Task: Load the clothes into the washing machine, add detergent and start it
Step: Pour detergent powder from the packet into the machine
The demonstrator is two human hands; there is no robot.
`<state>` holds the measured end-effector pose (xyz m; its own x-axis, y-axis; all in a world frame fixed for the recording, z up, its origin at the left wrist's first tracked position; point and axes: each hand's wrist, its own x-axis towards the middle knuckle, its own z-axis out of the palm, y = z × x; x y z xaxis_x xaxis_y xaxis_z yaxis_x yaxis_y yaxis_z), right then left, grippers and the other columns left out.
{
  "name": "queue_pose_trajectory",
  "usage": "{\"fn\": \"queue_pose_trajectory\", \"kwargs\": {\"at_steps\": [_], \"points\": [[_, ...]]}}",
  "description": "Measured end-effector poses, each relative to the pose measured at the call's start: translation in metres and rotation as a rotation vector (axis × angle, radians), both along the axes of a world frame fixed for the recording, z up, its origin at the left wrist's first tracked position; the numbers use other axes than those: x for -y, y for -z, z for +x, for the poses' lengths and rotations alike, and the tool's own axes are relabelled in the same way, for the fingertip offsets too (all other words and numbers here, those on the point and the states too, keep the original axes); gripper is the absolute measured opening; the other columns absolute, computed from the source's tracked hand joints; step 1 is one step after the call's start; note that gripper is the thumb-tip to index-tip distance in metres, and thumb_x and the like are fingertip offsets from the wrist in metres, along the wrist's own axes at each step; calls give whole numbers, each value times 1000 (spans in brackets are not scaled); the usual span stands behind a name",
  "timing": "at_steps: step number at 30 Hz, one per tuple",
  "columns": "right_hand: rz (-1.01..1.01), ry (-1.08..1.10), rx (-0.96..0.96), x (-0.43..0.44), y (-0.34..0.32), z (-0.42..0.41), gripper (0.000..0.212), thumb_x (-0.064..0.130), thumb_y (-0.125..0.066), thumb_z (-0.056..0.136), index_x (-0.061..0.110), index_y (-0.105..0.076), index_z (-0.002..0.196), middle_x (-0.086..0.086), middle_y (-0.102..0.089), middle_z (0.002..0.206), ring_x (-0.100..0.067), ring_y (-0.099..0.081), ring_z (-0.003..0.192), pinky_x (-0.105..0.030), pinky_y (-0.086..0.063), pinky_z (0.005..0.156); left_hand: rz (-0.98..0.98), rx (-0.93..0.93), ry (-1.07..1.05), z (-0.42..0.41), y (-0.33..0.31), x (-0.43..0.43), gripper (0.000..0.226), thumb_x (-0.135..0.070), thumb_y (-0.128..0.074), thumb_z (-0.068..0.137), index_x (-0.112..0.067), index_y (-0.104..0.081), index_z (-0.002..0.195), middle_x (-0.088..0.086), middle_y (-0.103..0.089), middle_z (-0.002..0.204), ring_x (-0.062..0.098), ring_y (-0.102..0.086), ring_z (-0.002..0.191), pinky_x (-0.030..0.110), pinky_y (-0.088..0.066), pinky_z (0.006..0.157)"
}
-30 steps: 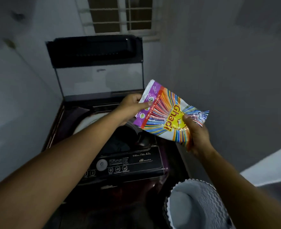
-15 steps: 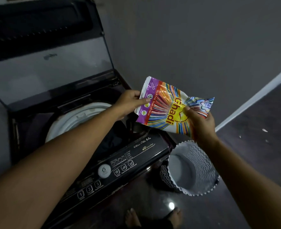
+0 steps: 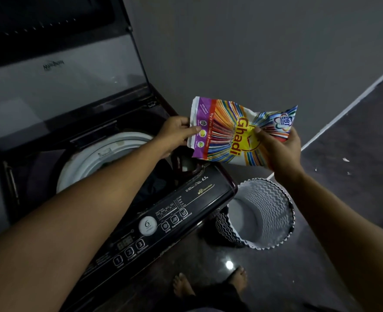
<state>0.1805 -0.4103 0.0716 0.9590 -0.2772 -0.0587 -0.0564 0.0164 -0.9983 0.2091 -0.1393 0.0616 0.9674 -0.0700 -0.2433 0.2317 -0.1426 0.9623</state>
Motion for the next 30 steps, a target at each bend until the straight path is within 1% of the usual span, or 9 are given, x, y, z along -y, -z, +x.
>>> {"fn": "queue_pose_trajectory", "kwargs": {"at_steps": [2, 6, 12, 15, 18, 23, 30], "points": [[-14, 2, -3, -3, -1, 0, 47, 12, -85, 80, 5, -63, 121, -11, -75, 112, -25, -74, 101, -40, -61, 90, -5, 0, -5, -1, -1, -1, 22, -15, -68, 95, -10, -67, 116, -3, -76, 93, 7, -76, 78, 19, -58, 60], [-45, 16, -4, -7, -3, -1, 49, 11, -84, 81, 5, -61, 124, -6, -75, 111, -13, -74, 92, -28, -60, 81, -21, 0, -9, -3, 1, -4, 23, -14, -68, 95, -8, -67, 118, -2, -76, 93, 7, -76, 77, 20, -58, 60], [-65, 21, 2, -11, -3, 0, 41, 7, -81, 84, 6, -63, 120, -2, -75, 104, -8, -72, 85, -23, -59, 77, -45, -17, -23, -3, 6, -2, 27, -11, -67, 96, -3, -65, 122, 2, -75, 96, 7, -76, 75, 20, -58, 59], [-77, 18, 1, -12, -1, 1, 35, 8, -80, 84, 12, -64, 115, 2, -75, 101, -5, -72, 83, -22, -58, 76, -56, -20, -30, -3, 8, -2, 27, -10, -67, 96, -1, -65, 122, 4, -75, 95, 7, -75, 74, 21, -58, 59], [-84, 18, 4, -12, -2, 3, 38, 8, -80, 84, 9, -64, 119, -1, -75, 103, -7, -73, 84, -22, -59, 76, -53, -21, -23, -2, 9, -3, 27, -11, -67, 96, -2, -65, 121, 3, -75, 94, 7, -76, 75, 21, -58, 60], [-101, 18, 8, -14, -4, 9, 38, 7, -80, 84, 7, -64, 119, -5, -75, 107, -13, -73, 90, -29, -60, 83, -49, -16, -23, 2, 9, -4, 26, -11, -66, 97, -3, -65, 121, 2, -75, 95, 7, -76, 76, 20, -58, 60], [-130, 10, 12, -18, -9, 16, 31, 6, -78, 85, 18, -65, 110, 6, -75, 100, -7, -73, 87, -27, -60, 84, -53, -19, -34, 7, 11, -6, 28, -12, -66, 97, -3, -64, 124, 3, -75, 96, 7, -76, 76, 20, -58, 59]]}}
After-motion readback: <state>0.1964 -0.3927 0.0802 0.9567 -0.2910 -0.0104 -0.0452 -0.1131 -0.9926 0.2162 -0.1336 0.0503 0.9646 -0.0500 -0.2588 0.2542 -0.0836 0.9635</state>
